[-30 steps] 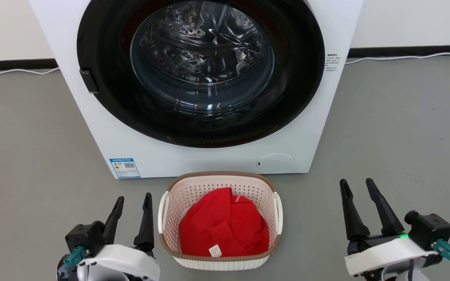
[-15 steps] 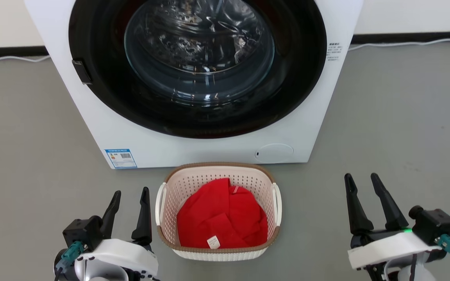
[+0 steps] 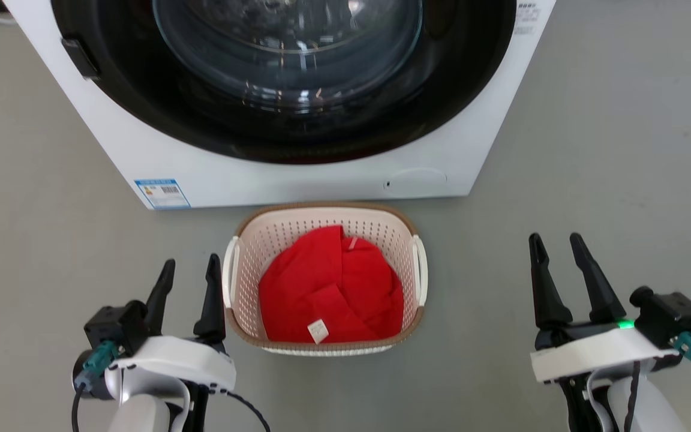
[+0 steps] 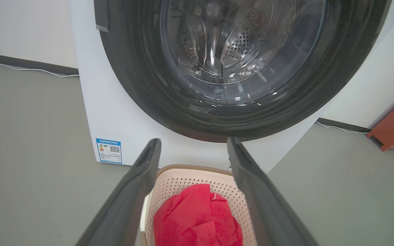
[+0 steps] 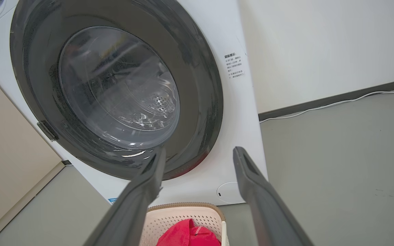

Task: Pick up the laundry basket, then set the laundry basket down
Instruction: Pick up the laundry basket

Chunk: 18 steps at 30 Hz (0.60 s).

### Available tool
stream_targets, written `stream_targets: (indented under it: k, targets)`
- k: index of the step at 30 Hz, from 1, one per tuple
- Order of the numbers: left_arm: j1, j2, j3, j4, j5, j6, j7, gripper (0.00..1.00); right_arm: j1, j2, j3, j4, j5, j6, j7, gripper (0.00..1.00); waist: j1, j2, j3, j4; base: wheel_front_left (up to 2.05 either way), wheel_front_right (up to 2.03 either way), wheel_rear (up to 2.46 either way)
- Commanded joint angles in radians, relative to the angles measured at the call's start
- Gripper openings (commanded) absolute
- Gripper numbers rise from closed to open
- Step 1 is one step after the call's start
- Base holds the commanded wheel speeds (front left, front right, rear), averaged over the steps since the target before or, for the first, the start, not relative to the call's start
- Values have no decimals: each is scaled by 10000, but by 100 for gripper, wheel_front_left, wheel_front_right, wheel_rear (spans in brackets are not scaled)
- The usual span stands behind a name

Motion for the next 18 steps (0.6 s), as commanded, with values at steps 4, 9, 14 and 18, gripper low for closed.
stream_targets:
  k: [4,9,14,18]
  targets:
    - [-671,108,435,-271,170,-72,-105,100,-611,27,252,-258,32,73,-109,100,0,0,752,-102,0,0,0]
    - [-970,108,601,-292,328,-145,-105,100,-967,91,287,-269,43,73,-109,100,0,0,1417,-170,0,0,0]
    - [-1347,108,817,-296,492,-243,-105,100,-1340,135,276,-256,46,73,-109,100,0,0,2095,-225,0,0,0]
    - [-1648,108,975,-263,675,-289,-105,100,-1635,165,303,-191,27,73,-109,100,0,0,2621,-281,0,0,0]
